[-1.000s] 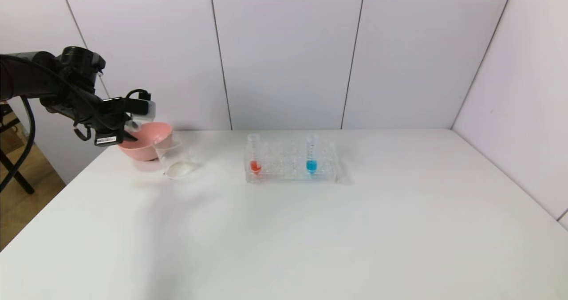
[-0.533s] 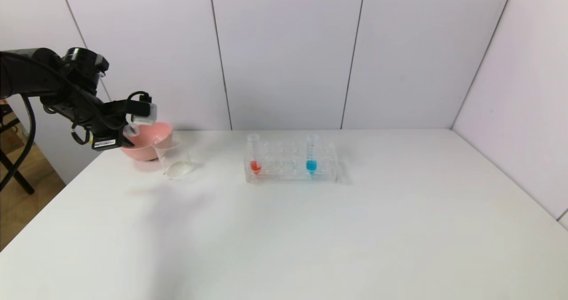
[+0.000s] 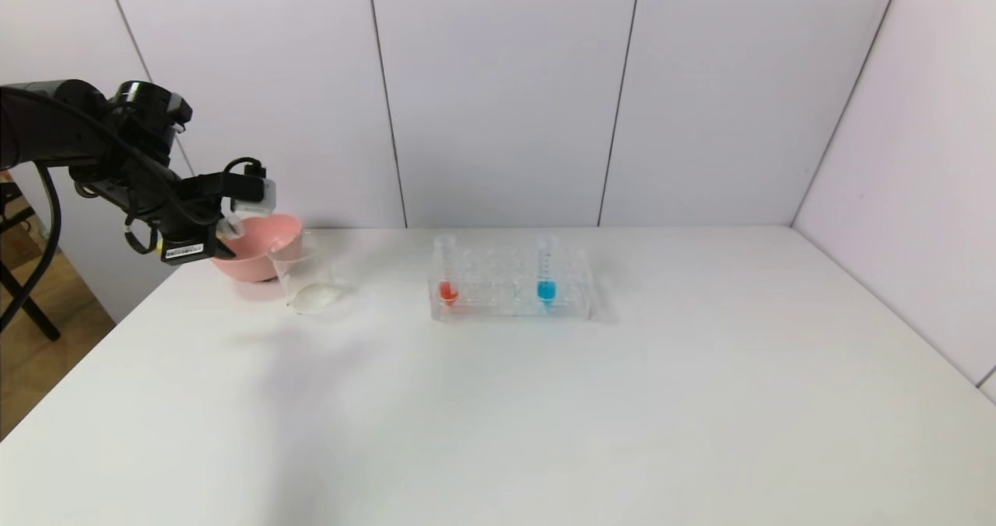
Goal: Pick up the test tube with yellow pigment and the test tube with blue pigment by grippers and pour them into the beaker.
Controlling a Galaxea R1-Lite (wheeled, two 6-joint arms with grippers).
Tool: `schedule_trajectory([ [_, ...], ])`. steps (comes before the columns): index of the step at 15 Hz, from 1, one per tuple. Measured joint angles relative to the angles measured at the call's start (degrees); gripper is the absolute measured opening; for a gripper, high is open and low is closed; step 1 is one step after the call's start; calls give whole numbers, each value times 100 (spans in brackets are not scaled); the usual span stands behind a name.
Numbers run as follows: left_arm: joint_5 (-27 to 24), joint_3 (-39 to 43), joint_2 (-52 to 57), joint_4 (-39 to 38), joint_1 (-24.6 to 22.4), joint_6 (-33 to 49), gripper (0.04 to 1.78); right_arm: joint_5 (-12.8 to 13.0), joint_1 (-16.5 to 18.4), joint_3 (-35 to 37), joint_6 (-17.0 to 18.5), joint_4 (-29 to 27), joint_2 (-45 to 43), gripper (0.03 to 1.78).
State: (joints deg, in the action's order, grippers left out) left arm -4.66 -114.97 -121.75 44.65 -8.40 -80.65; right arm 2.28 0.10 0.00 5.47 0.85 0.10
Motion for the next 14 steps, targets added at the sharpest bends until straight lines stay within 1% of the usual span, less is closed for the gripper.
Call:
schedule_trajectory([
  [3,199,0,2,21,46,22,54,-2,0,0,-2,0,0,171],
  [7,284,0,-2,27,113,91,54,-2,0,0,-2,-1,0,171],
  [9,493,0,-9,27,168,190,54,0,0,0,-2,0,0,171],
  [14,730,0,-63,18,240,301,54,0,0,0,-2,-1,0,171],
])
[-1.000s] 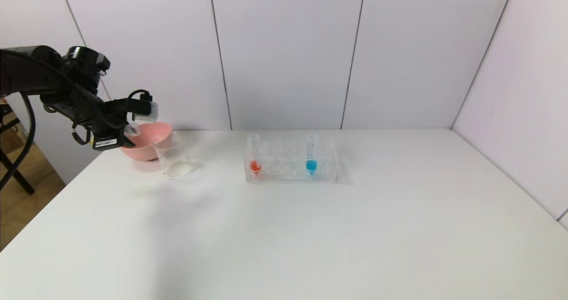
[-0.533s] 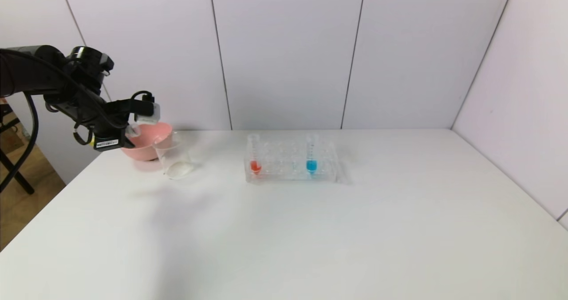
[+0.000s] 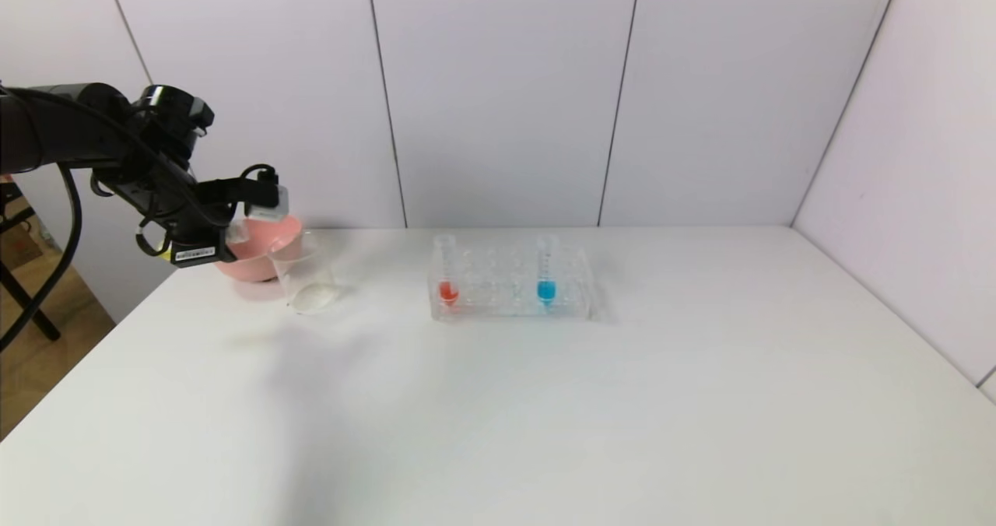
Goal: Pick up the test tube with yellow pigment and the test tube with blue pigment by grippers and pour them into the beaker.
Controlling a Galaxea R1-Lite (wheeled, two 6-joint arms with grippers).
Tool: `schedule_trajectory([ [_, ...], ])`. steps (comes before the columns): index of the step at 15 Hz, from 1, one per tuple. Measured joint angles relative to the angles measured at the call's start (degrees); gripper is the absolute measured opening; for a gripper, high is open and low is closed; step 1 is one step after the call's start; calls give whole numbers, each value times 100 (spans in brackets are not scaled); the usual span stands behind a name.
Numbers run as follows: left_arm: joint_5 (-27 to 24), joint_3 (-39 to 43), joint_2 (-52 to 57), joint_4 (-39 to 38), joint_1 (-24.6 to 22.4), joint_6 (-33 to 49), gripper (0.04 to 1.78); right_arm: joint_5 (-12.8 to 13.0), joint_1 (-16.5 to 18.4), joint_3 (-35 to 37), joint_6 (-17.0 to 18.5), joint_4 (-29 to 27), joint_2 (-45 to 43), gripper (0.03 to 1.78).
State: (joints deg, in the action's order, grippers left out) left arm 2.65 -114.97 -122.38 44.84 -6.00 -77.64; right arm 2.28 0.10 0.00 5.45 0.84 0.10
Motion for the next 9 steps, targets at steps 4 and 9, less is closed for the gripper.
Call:
schedule_trajectory([
  [4,82,0,-69,-35,55,69,54,0,1,0,2,1,0,171],
  [9,137,0,-157,-79,96,80,54,0,1,0,2,1,0,171],
])
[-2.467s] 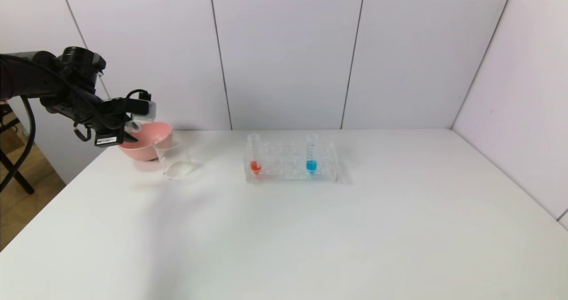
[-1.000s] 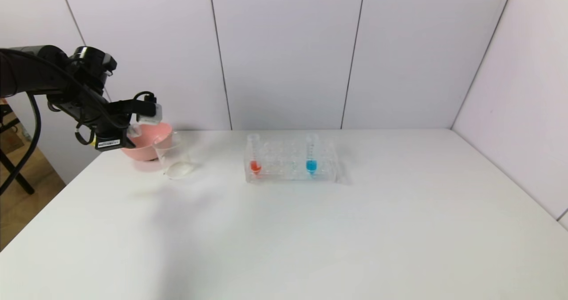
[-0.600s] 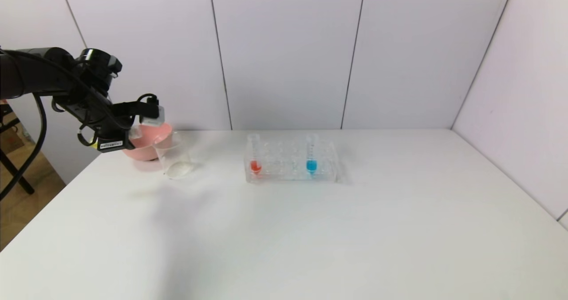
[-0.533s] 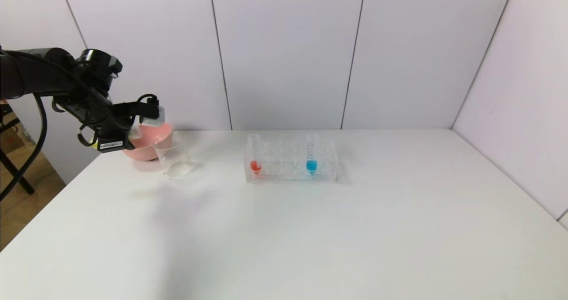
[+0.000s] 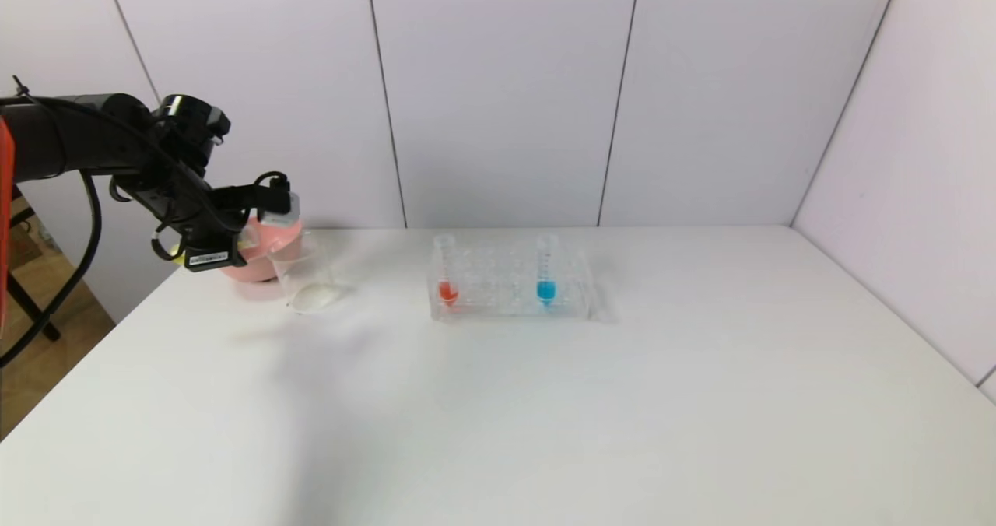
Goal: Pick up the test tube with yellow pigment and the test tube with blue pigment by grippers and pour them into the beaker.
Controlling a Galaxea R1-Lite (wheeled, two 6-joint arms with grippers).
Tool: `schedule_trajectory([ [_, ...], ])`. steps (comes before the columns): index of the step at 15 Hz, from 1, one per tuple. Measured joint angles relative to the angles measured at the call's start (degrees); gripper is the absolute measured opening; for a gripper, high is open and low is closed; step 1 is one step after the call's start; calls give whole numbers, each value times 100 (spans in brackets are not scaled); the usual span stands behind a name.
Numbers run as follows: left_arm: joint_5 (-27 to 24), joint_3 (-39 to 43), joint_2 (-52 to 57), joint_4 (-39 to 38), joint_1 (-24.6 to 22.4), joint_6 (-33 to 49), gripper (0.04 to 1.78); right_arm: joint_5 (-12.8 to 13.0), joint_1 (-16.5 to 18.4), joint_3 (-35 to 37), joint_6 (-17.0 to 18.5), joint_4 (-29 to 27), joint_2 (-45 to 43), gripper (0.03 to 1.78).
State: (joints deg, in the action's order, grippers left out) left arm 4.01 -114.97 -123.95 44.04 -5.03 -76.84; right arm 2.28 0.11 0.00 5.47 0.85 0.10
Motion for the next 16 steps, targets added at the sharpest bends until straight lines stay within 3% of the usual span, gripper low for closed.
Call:
schedule_trajectory([
  [16,497,2,-44,-113,154,-4,54,0,0,0,-2,0,0,171],
])
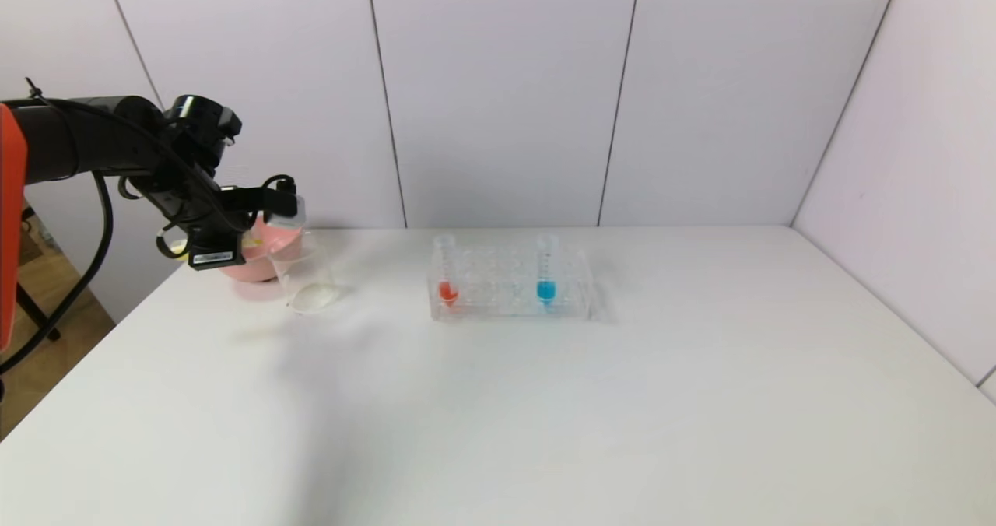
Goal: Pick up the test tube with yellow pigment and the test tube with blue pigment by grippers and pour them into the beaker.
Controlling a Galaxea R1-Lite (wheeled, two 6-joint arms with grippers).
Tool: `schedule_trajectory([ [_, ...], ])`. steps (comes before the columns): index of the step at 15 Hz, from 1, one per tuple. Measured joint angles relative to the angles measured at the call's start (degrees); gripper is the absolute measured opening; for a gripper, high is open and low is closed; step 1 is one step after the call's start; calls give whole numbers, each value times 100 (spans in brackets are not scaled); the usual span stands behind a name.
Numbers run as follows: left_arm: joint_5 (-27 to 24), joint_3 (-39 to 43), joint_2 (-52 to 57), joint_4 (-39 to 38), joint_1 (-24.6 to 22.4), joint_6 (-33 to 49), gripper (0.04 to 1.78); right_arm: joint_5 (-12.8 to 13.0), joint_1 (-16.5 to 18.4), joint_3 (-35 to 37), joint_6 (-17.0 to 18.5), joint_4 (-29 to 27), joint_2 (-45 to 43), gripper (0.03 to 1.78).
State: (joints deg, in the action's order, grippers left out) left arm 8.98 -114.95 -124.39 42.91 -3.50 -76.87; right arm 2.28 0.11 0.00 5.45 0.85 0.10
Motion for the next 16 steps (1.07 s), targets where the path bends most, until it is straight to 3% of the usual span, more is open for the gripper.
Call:
schedule_trajectory([
  [16,538,-90,-218,-207,210,-7,54,-2,-1,0,0,-1,0,171],
])
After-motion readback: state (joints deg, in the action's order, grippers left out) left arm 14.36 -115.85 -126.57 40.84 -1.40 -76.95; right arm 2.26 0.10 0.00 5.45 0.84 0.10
